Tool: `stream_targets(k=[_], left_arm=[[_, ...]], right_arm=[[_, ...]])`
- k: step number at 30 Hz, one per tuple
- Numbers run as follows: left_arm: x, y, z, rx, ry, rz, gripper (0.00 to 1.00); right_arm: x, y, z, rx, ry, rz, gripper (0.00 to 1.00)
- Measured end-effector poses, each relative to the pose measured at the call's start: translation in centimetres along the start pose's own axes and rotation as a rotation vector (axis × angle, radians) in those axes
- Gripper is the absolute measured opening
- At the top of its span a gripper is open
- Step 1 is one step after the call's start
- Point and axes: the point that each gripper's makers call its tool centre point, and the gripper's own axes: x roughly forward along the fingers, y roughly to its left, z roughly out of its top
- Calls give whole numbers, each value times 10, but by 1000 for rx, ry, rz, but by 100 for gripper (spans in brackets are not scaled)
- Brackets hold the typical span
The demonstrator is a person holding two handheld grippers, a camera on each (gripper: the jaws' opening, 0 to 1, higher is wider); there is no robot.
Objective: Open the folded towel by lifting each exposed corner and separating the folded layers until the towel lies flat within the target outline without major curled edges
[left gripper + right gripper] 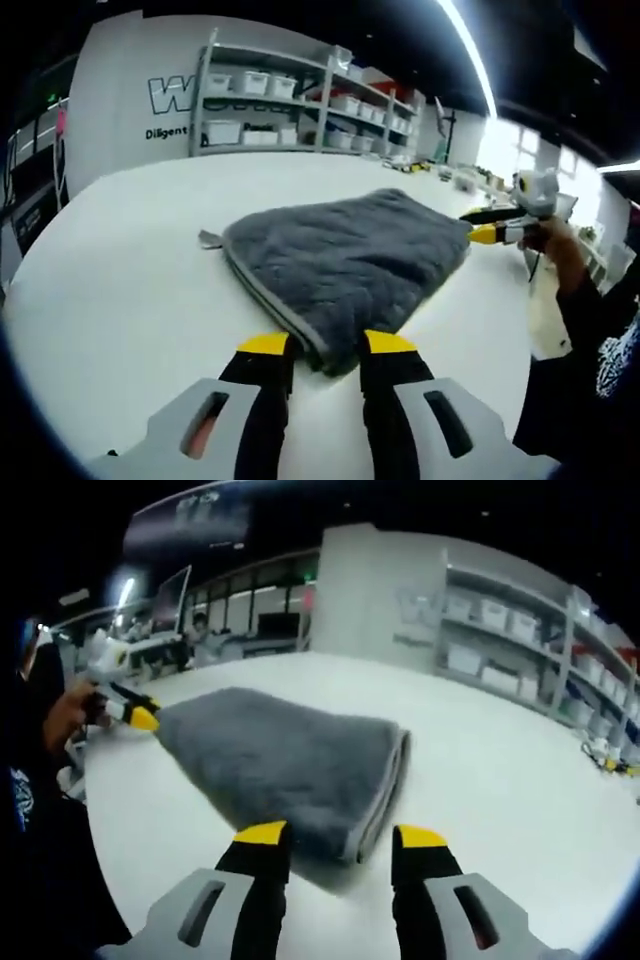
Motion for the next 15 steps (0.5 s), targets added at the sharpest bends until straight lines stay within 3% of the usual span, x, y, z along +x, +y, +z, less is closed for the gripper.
stream_targets(k=[2,9,11,15], left_arm=[[0,0,0,-3,2,-1,24],[2,0,0,-13,2,0,19],[1,1,1,-11,-8,5,14],[2,-2,0,-8,-10,-1,12]], right_arm=[[0,4,2,7,-7,22,27],[3,5,0,-19,13,23,22],[3,-6,1,-9,0,-25,9],[4,-6,-2,38,1,9,7]])
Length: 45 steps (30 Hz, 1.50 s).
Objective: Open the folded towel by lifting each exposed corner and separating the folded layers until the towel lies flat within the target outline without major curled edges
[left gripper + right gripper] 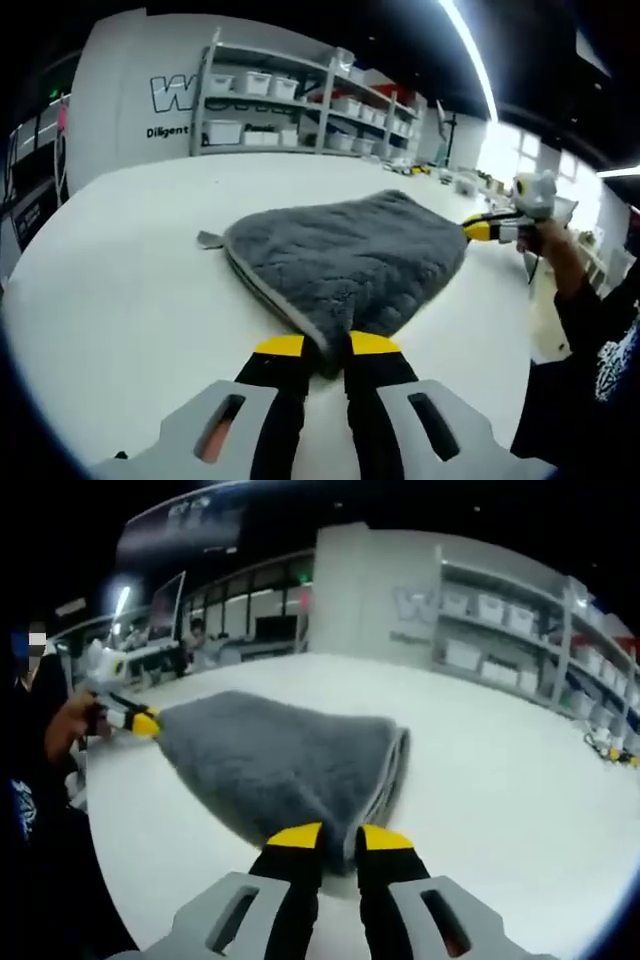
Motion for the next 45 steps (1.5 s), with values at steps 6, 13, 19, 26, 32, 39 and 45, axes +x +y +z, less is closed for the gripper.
stream_targets(k=[6,13,19,26,32,39,45], left_arm=[[-1,-2,-1,3,1,-6,11],[-4,-8,-4,27,25,-27,9],[-7,-17,-7,50,54,-48,8],[-7,-27,-10,96,79,-74,7],[-8,-35,-12,145,83,-85,7],[-9,-48,-15,193,104,-105,7],[-9,-64,-18,194,102,-122,6]], right_arm=[[2,3,-4,-16,25,2,2],[8,1,-4,-81,57,-18,0],[14,-4,-3,-91,79,-18,0],[24,-12,1,-136,173,-42,0],[36,-18,3,-221,278,-45,0],[51,-28,7,-229,345,-43,0],[66,-37,11,-271,392,-41,0]])
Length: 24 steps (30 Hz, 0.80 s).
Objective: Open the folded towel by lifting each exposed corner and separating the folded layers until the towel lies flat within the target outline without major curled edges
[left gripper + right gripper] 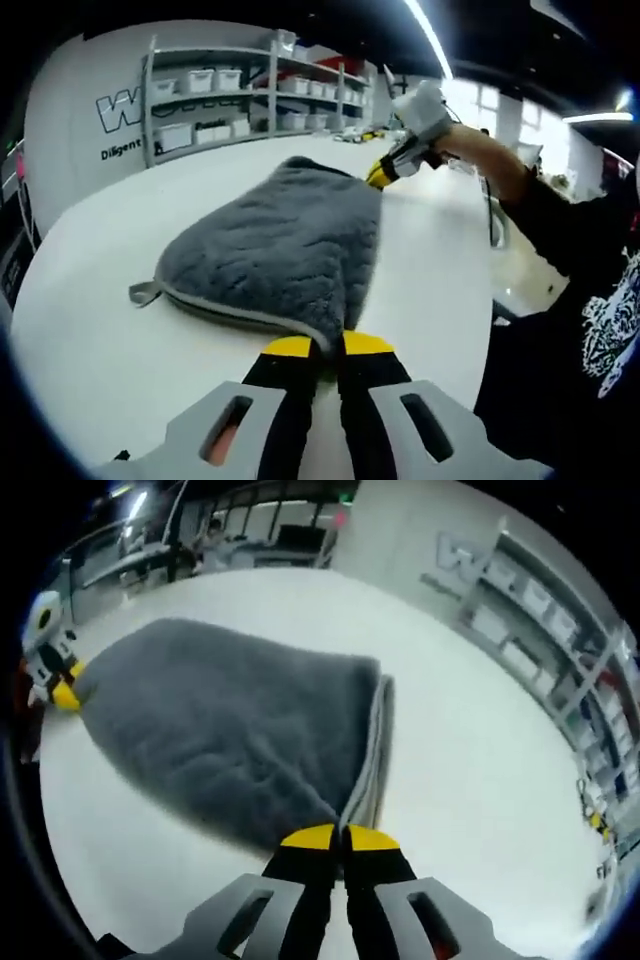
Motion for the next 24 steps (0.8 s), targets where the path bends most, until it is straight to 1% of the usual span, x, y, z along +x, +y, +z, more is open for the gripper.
stream_targets(k=[7,11,16,24], left_arm=[[5,-14,2,19,-3,-29,6],[8,-24,3,34,-6,-50,6],[14,-36,6,57,-8,-69,6],[19,-46,9,92,1,-87,6]], right_arm=[[18,-13,12,-55,54,11,0],[26,-19,18,-50,65,37,0],[35,-22,25,-50,64,60,0],[43,-25,33,-111,92,64,0]])
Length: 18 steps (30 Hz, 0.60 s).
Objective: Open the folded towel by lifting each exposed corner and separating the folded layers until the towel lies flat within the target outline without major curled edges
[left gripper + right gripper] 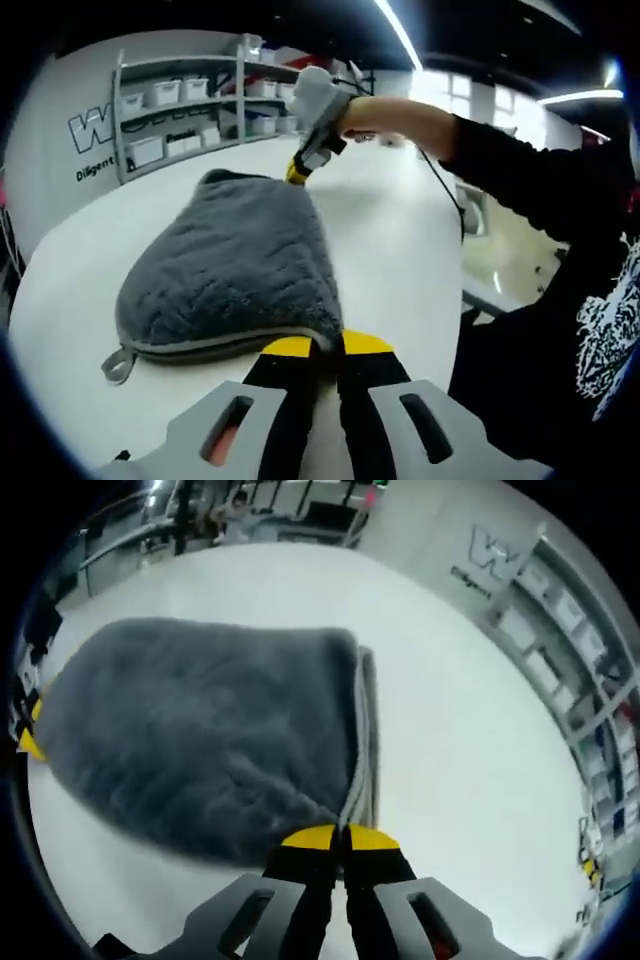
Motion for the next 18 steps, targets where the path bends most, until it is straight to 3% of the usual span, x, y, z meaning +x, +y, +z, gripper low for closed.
stream_targets(k=[7,18], left_arm=[[8,-10,5,22,-3,-18,5],[22,-29,14,79,-3,-33,5]], right_arm=[[8,-5,9,7,-26,35,0],[24,-5,30,-169,37,30,0]])
